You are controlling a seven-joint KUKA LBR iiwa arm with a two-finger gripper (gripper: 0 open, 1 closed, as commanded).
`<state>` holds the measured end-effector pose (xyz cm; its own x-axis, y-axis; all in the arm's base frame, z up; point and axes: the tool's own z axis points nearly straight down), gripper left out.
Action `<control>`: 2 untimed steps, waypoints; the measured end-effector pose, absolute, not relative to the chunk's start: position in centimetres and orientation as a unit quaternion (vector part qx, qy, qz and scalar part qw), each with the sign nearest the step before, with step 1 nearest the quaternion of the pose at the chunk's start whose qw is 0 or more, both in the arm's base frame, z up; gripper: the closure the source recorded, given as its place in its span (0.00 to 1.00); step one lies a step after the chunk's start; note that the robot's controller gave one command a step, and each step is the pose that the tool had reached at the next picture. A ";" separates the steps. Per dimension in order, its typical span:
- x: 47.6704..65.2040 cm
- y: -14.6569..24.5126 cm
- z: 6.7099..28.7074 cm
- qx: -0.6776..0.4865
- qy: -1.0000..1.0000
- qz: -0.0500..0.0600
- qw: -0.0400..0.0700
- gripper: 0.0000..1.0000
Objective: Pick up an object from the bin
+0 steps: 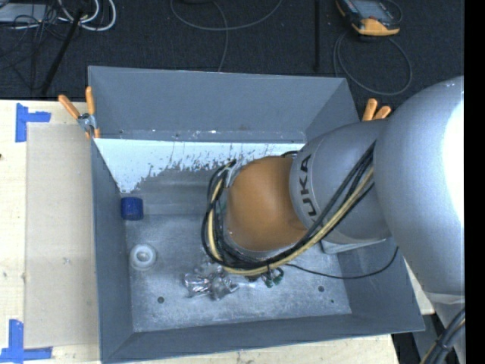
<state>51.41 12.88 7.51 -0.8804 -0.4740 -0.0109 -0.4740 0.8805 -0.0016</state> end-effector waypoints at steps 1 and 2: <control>47.8 12.1 18.0 -0.254 0.967 0.000 0.003 1.00; 48.3 14.3 27.3 -0.279 0.960 0.000 0.005 1.00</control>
Offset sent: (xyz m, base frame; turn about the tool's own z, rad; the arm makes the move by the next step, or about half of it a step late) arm -0.0366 -0.0084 0.1021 -0.0209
